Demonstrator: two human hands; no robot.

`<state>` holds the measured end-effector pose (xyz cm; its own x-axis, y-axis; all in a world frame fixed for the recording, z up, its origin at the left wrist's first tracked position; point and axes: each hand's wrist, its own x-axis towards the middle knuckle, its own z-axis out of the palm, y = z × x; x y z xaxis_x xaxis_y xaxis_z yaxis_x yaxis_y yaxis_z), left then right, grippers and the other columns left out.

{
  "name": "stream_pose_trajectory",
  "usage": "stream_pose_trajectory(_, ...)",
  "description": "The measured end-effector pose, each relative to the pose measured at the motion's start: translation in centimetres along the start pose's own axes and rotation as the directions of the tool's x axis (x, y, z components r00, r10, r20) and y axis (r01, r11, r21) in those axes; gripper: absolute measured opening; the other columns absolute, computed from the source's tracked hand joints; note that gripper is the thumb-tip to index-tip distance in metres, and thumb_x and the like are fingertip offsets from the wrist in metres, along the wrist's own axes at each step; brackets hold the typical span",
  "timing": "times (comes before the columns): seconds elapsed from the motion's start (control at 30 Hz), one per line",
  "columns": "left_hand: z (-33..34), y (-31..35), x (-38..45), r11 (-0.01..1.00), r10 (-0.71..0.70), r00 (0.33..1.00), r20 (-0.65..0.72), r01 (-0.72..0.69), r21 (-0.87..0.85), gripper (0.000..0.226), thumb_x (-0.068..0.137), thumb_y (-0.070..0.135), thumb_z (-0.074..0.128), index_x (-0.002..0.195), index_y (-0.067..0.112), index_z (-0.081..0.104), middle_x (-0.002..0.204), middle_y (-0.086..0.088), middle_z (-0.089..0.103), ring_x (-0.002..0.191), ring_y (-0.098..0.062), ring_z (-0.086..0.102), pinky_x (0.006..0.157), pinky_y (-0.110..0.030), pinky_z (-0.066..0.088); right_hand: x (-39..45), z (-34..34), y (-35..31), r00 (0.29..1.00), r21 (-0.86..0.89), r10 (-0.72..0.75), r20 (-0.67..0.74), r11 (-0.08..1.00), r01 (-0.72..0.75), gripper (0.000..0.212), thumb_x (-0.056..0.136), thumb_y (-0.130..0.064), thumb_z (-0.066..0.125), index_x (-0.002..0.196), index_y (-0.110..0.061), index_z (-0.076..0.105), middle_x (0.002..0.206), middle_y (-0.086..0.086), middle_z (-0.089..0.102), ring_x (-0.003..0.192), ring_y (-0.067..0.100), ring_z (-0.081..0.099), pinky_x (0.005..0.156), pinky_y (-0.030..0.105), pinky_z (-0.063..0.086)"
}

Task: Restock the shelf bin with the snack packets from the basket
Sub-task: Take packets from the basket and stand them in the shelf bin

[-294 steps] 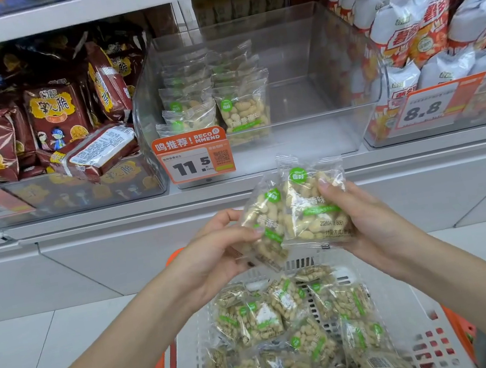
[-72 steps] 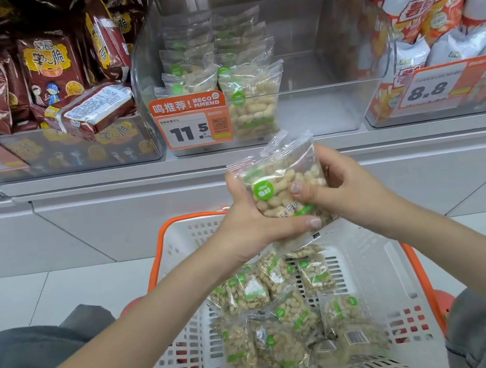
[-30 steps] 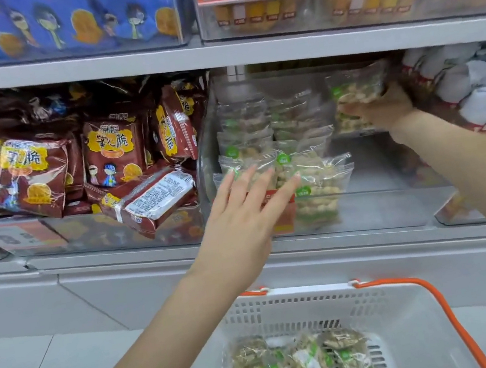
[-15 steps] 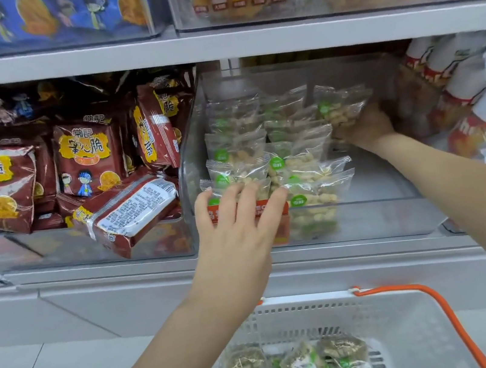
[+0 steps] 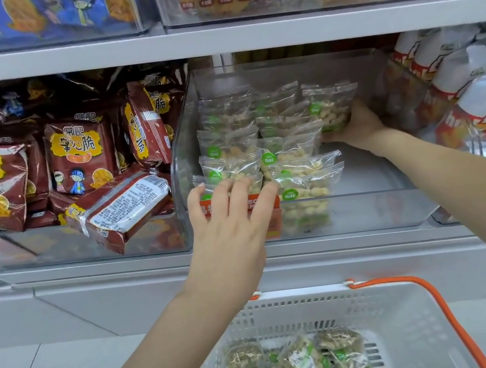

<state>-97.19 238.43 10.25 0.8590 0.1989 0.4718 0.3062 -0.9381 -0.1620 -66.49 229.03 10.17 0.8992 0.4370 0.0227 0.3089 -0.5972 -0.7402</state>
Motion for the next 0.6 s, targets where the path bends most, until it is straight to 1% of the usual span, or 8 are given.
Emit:
stream_pose_trajectory(0.07,-0.07,0.03,0.00,1.000,0.001,1.000,-0.001,-0.001,-0.007,0.076,0.055,0.013,0.075,0.123,0.021,0.043,0.119,-0.010,0.057,0.110,-0.034,0.053,0.099,-0.055,0.029,0.30,0.22,0.22,1.000,0.018,-0.006,0.006,1.000,0.005,0.086,0.054,-0.037,0.090,0.124,-0.008,0.048,0.125,0.004,0.061,0.116,0.022,0.057,0.100,0.034,0.045)
stream_pose_trajectory(0.1,-0.08,0.03,0.00,1.000,0.001,1.000,-0.002,-0.001,-0.011,0.076,0.055,0.012,0.075,0.123,0.021,0.042,0.119,-0.010,0.057,0.110,-0.034,0.053,0.099,-0.055,0.029,0.41,0.31,0.28,1.000,0.024,-0.009,0.003,1.000,0.009,0.086,0.054,-0.037,0.089,0.124,-0.008,0.049,0.125,0.004,0.061,0.116,0.022,0.057,0.100,0.035,0.046)
stream_pose_trajectory(0.2,-0.06,0.03,0.01,1.000,-0.001,1.000,-0.003,0.001,-0.015,0.076,0.055,0.013,0.076,0.122,0.021,0.042,0.119,-0.010,0.057,0.109,-0.034,0.054,0.099,-0.054,0.029,0.32,0.47,0.16,1.000,0.043,0.008,-0.008,0.999,-0.007,0.075,0.065,-0.023,0.087,0.127,-0.006,0.048,0.126,0.006,0.059,0.116,0.021,0.056,0.098,0.032,0.045)
stream_pose_trajectory(0.3,-0.04,0.09,-0.03,1.000,-0.003,1.000,-0.005,0.003,-0.018,0.075,0.056,0.013,0.075,0.122,0.021,0.042,0.119,-0.010,0.057,0.109,-0.034,0.053,0.099,-0.055,0.030,0.60,0.59,0.22,1.000,0.046,0.004,0.004,0.999,-0.004,0.074,0.067,-0.022,0.086,0.127,-0.006,0.046,0.124,0.005,0.059,0.114,0.020,0.056,0.097,0.031,0.045)
stream_pose_trajectory(0.37,0.01,0.10,-0.07,1.000,-0.004,1.000,-0.009,0.004,-0.019,0.075,0.056,0.013,0.075,0.122,0.021,0.042,0.119,-0.010,0.057,0.108,-0.034,0.053,0.099,-0.055,0.031,0.72,0.76,0.24,1.000,0.051,0.009,0.020,0.999,-0.010,0.072,0.070,-0.019,0.084,0.128,-0.005,0.043,0.126,0.009,0.057,0.117,0.023,0.055,0.097,0.032,0.045)
stream_pose_trajectory(0.43,0.06,0.10,-0.04,1.000,-0.004,1.000,-0.017,0.004,-0.017,0.075,0.056,0.013,0.075,0.122,0.021,0.041,0.118,-0.010,0.057,0.107,-0.034,0.053,0.098,-0.055,0.032,0.81,0.86,0.21,1.000,0.057,0.015,0.023,0.998,-0.016,0.072,0.074,-0.014,0.081,0.132,-0.004,0.039,0.130,0.012,0.052,0.120,0.024,0.052,0.096,0.029,0.043)
stream_pose_trajectory(0.57,0.15,0.12,0.05,1.000,-0.008,0.999,-0.033,0.007,-0.018,0.074,0.056,0.013,0.075,0.122,0.020,0.041,0.117,-0.009,0.058,0.105,-0.034,0.054,0.098,-0.055,0.032,1.04,0.79,0.37,0.999,0.066,0.031,0.018,0.997,-0.032,0.073,0.077,-0.013,0.078,0.134,-0.003,0.034,0.133,0.011,0.048,0.113,0.016,0.048,0.089,0.022,0.039)
stream_pose_trajectory(0.6,0.17,0.13,0.02,1.000,-0.008,0.999,-0.034,0.007,-0.018,0.074,0.056,0.013,0.075,0.122,0.020,0.041,0.117,-0.009,0.058,0.105,-0.034,0.054,0.098,-0.055,0.032,0.94,0.73,0.34,0.999,0.061,0.036,0.023,0.997,-0.038,0.073,0.078,-0.015,0.078,0.135,-0.004,0.032,0.133,0.010,0.048,0.113,0.016,0.048,0.089,0.022,0.038)
